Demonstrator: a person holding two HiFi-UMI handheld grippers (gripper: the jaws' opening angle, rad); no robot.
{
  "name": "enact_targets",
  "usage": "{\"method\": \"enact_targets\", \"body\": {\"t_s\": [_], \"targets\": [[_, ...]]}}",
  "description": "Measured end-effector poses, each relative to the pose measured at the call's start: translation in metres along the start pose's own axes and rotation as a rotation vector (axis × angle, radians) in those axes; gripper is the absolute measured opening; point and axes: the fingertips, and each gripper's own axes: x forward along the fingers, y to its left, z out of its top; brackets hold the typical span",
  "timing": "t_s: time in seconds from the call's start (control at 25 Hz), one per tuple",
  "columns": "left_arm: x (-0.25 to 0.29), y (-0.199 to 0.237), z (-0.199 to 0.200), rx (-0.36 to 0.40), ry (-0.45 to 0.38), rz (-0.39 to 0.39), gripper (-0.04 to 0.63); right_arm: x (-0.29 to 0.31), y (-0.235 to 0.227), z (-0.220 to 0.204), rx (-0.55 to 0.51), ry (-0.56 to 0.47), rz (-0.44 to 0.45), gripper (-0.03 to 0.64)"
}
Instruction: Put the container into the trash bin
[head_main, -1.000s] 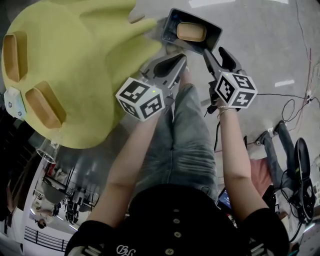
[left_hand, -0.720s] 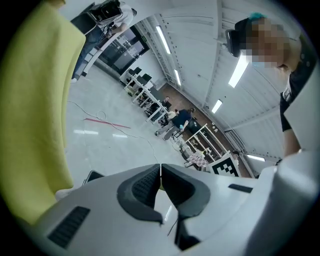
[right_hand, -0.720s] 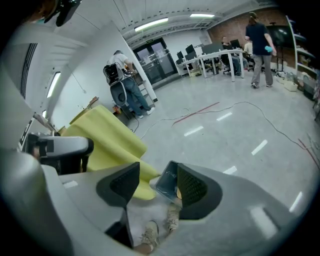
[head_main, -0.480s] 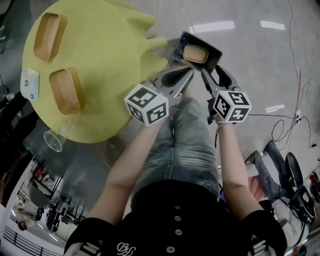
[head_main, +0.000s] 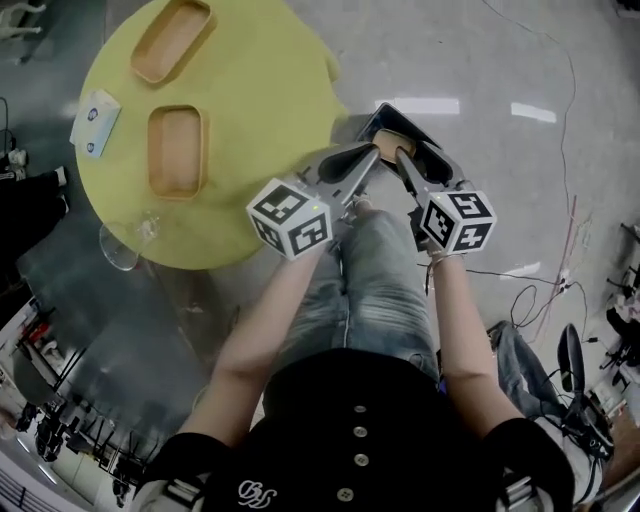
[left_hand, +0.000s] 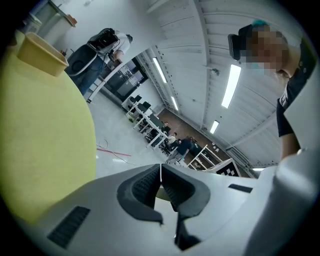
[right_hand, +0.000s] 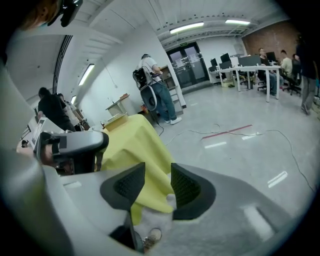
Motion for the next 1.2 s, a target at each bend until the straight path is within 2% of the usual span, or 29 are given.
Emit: {"method": "enact_targets", "body": {"t_s": [0.16,0.4,0.72,1.0,1.2], "targets": [[-0.022,0.0,0.023,0.009,-0.066,0.032,0.017,0.003,0.027,0.025,-0.097,0.003,0.046,0.136],[-0.061,0.004,0.045,-0.001,-0.166,0.094,0.017,0.011,0.07,0.057,-0.216,-0.015,0.106,0.023],[-0.135,0.017,0.071,0.006,-0.296,0.256,0.017,0.029,0.151,0.086,-0.343,-0.02,0.263,0.005],[-0.197,0.038,0.086,0.134,-0.29,0.489,0.017,0.05,0.212,0.084,-0.404,0.002,0.404,0.005],[-0.219,0.048,0.092,0.189,-0.265,0.55,0.017,0.062,0.247,0.068,-0.426,0.043,0.486,0.005]]}}
